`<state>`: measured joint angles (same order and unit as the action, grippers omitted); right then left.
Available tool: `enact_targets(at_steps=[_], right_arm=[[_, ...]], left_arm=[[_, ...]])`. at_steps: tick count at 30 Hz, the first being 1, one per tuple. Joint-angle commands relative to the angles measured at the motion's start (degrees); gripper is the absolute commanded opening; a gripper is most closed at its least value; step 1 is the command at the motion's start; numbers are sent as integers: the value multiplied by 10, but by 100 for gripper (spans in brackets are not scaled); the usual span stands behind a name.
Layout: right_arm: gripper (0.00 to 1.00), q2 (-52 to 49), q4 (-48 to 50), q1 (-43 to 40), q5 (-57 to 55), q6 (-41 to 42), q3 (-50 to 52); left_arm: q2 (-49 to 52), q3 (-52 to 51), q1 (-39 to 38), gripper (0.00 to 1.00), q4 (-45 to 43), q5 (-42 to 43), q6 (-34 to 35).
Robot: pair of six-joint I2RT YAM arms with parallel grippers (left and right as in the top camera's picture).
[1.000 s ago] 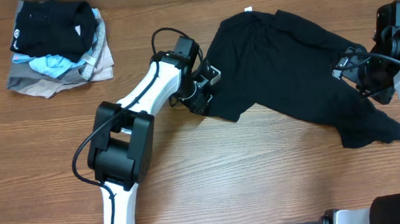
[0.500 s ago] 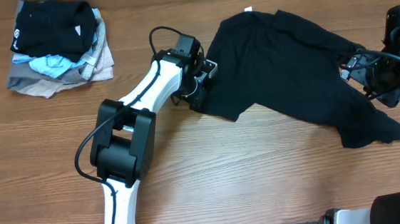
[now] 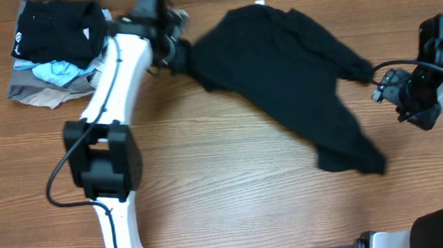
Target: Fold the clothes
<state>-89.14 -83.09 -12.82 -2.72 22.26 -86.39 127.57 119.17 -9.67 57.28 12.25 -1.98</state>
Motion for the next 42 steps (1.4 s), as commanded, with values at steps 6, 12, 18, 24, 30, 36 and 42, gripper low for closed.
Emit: enact_targets(at_steps=[6, 12, 18, 24, 30, 36, 42], right_arm=[[77, 5, 50, 36, 102, -29, 104], [75, 5, 79, 75, 134, -39, 183], [69, 5, 147, 96, 179, -38, 270], [54, 5, 233, 97, 215, -31, 333], [18, 5, 258, 97, 215, -30, 339], [4, 7, 277, 89, 215, -40, 296], [4, 18, 173, 56, 184, -88, 110]], left_arm=[[-26, 40, 29, 4, -6, 4, 18], [-26, 40, 29, 4, -7, 1, 17], [-26, 40, 29, 4, -11, -4, 18], [-26, 40, 29, 4, -9, -4, 18], [-26, 40, 29, 4, -1, -4, 22], [-28, 59, 30, 4, 9, -25, 22], [-29, 178, 40, 4, 73, -39, 22]])
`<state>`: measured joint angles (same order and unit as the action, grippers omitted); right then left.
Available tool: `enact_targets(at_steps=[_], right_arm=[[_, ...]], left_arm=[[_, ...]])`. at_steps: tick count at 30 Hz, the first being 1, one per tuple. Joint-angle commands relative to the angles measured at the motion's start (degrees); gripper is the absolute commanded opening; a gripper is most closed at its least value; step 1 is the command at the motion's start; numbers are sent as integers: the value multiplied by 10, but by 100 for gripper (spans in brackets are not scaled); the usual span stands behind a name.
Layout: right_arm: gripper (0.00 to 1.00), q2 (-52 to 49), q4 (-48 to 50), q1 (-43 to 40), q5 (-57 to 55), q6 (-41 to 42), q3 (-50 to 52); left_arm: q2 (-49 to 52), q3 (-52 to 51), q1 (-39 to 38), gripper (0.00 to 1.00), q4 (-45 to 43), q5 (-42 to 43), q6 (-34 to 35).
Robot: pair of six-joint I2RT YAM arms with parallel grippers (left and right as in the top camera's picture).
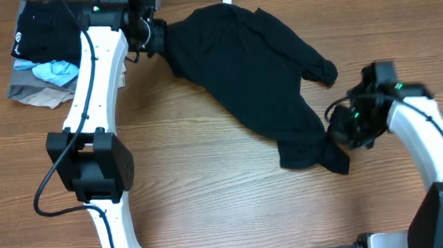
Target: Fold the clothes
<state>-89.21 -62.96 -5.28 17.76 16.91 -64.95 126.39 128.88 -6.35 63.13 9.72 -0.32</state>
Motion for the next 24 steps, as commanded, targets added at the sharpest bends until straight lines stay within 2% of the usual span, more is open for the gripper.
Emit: enact_targets(at_steps=[1, 5, 9, 19, 24], right_arm=[[4, 18, -50, -26, -30, -41, -141], [4, 18, -137, -74, -42, -80, -297], [4, 18, -201, -122, -42, -99, -378], [4, 45, -277, -144, -41, -138, -395], [4, 43, -273, -144, -42, -140, -382]], left_arm=[[-17, 105, 8, 4, 27, -14, 5], [-17, 223, 16, 4, 75, -14, 5], [-17, 305, 18, 4, 112, -13, 6], [-17, 366, 18, 4, 228, 0, 8], [-16, 359, 14, 4, 274, 5, 8]])
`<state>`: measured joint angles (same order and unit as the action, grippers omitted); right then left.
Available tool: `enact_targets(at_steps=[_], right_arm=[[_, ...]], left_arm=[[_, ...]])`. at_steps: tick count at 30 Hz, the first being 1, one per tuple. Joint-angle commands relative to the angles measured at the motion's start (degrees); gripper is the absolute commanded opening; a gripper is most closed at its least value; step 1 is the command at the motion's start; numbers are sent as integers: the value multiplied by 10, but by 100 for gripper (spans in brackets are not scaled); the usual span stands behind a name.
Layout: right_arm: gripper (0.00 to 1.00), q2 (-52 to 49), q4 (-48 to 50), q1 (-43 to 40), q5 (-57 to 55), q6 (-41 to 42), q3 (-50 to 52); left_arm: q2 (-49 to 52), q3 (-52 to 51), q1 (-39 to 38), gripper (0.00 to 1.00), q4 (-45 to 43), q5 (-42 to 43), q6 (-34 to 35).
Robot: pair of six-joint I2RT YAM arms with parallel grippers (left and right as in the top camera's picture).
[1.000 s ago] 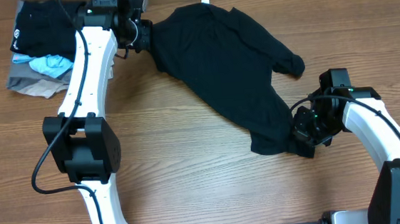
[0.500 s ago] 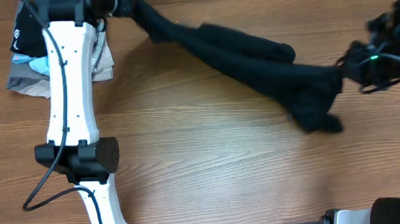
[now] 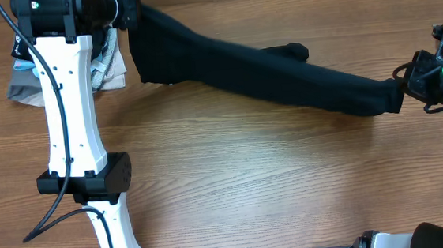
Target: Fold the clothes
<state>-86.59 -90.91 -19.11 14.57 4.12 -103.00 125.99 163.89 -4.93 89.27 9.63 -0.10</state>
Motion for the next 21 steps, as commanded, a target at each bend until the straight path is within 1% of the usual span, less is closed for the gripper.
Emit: enact_targets(at_steps=[1, 5, 11, 15, 21], right_arm=[[4, 16, 9, -5, -10, -12, 5], [4, 14, 36, -5, -10, -12, 43], [4, 12, 89, -5, -10, -12, 121], [4, 6, 170, -5, -7, -12, 202], [4, -20, 342, -5, 24, -11, 318]], left_arm=[[-12, 5, -2, 4, 17, 5, 6], [-10, -21, -8, 4, 24, 2, 6], [-7, -106, -9, 4, 10, -13, 10], [-7, -185, -11, 4, -33, -12, 10], [-7, -267, -18, 4, -104, -12, 15]])
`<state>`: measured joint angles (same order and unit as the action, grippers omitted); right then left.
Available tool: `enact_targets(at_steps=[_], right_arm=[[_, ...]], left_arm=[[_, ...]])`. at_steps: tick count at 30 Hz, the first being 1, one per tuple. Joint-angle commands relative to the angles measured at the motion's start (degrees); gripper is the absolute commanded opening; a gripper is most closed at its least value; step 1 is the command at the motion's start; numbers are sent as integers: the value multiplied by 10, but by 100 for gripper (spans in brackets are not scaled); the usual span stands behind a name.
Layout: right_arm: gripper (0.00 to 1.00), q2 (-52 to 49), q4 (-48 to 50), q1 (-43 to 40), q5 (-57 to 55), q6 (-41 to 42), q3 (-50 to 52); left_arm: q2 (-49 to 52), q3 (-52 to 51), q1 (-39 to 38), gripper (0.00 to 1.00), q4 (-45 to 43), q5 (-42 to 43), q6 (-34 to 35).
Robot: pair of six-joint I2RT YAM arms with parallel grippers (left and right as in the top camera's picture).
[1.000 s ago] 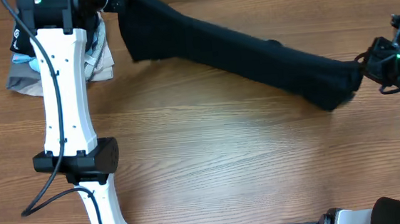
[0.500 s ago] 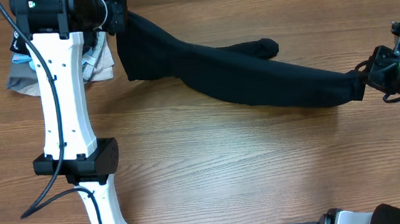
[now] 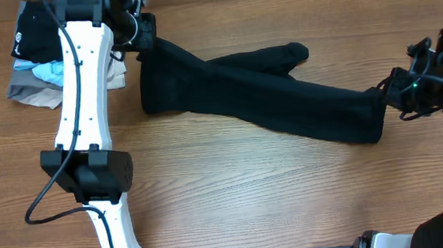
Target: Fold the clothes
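Note:
A black garment [image 3: 266, 93] lies stretched across the table from upper left to right, a sleeve [image 3: 283, 56] sticking out at the top. My left gripper [image 3: 145, 36] is shut on its upper left corner. At the other end my right gripper [image 3: 389, 95] is shut on the garment's right edge. The cloth sags onto the wood between them.
A pile of clothes [image 3: 45, 51] sits at the back left corner: black on top, light blue and grey beneath. The left arm [image 3: 84, 95] runs down the left side of the table. The right arm stands at the right edge.
The left gripper has come down and slightly right; the right gripper has moved a little left. The garment, taut between them before, now lies slack on the table with its sleeve spread.
At first the garment lay crumpled, the left gripper on its upper left part and the right gripper apart at the right. Then the right gripper was at its lower right corner. Then both held it stretched taut; now it rests on the table.

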<state>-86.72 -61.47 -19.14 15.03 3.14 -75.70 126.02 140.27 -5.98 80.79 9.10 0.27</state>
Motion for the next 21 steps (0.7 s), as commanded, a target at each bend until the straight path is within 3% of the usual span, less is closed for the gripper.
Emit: enact_targets(at_steps=[1, 16, 17, 20, 21], right_arm=[[4, -26, 74, -4, 23, 0, 59], [6, -167, 319, 34, 33, 28, 87], [13, -167, 334, 38, 33, 28, 86], [64, -166, 334, 41, 41, 29, 66], [72, -166, 317, 41, 45, 32, 54]], left_arm=[[-8, -43, -9, 4, -30, -7, 12], [-7, -136, -28, 4, -108, -7, 12], [-7, -136, -28, 4, -110, -7, 12], [-7, -136, -28, 4, -114, -7, 12], [-7, -136, -28, 4, -114, -7, 12]])
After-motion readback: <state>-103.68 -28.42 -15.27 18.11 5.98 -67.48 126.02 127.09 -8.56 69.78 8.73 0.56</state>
